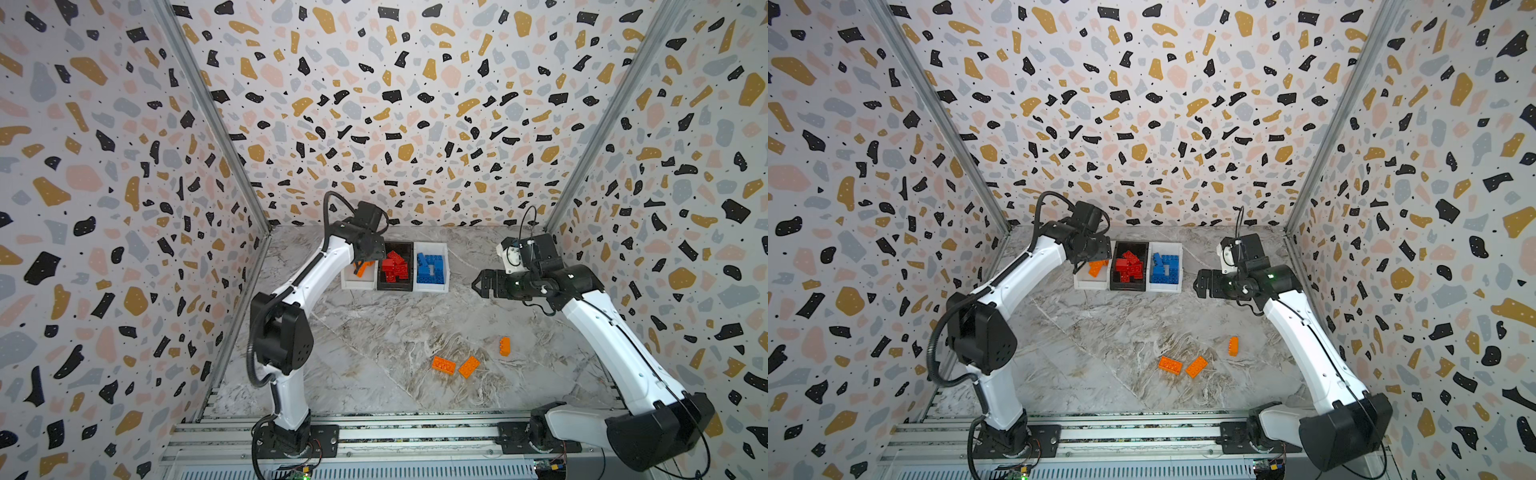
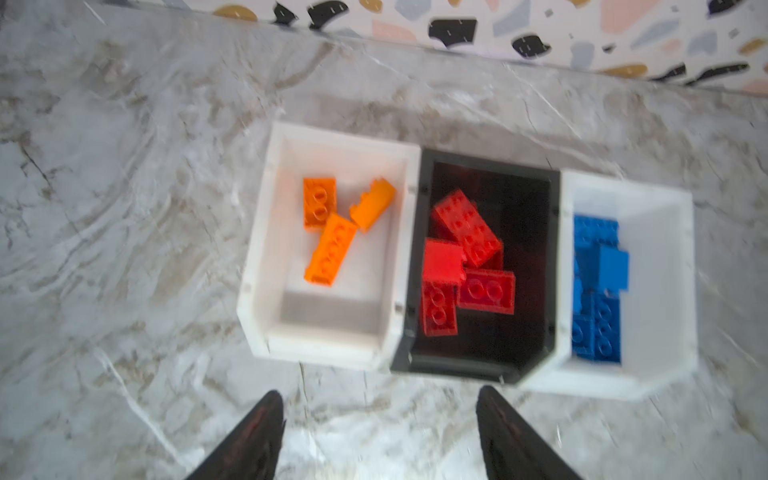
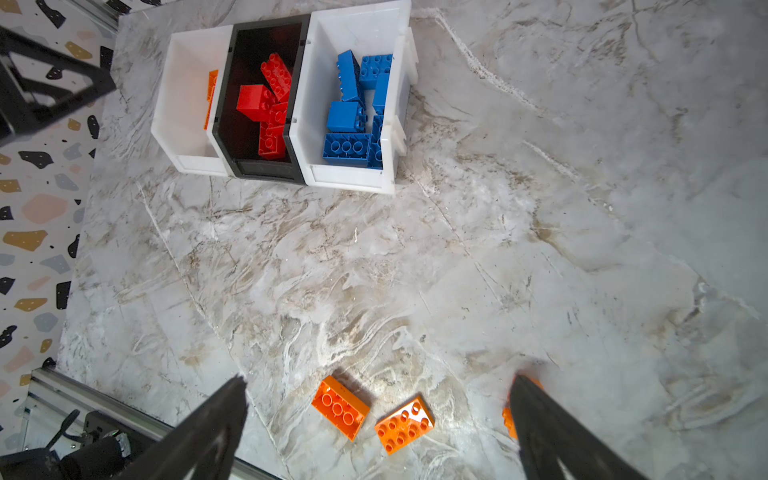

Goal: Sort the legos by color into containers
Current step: 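Lower the left gripper onto an orange brick near the robot and grasp it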

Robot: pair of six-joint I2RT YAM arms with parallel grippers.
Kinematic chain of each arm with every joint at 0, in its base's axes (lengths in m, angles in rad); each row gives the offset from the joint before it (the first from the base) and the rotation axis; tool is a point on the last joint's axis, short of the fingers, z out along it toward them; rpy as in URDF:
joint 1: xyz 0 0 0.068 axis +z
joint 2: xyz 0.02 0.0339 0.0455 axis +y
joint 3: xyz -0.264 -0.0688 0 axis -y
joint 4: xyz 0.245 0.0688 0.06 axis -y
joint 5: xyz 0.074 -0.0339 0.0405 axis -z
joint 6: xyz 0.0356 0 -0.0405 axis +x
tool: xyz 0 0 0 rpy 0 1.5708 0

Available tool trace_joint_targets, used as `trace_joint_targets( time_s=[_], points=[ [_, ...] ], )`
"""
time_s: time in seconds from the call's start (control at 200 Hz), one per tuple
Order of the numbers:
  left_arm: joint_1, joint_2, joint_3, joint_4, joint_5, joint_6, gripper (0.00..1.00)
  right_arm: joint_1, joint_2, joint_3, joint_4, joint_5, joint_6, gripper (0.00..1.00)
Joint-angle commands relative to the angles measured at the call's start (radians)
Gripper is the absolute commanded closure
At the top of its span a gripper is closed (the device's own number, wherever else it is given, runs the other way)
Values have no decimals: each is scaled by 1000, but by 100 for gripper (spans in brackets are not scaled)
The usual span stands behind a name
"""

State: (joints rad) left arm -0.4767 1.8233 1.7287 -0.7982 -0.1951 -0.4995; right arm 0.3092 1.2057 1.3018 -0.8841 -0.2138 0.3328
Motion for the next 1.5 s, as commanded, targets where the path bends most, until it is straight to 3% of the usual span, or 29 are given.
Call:
trace_joint_targets(
  time_s=[0.0, 0.195, 0.355, 0.476, 1.001, 1.497],
  points=[
    [-131, -120, -187, 66, -22, -98, 21, -5, -111, -54, -84, -5, -39, 1],
    [-421, -278, -546, 333, 18, -295, 11, -9, -283, -175, -101, -43, -30, 1],
    [-610, -236, -593, 358, -68, -378, 7, -10, -352, -215, -108, -45, -32, 1],
    [-689, -168, -575, 362, -89, -412, 4, -10, -389, -207, -123, -60, -5, 1],
    [-747, 19, -494, 380, -30, -309, 6, -10, -546, -212, -259, -3, 65, 1],
    [-755, 78, -496, 368, -44, -266, 14, -10, -575, -249, -274, 10, 64, 1]
  ],
)
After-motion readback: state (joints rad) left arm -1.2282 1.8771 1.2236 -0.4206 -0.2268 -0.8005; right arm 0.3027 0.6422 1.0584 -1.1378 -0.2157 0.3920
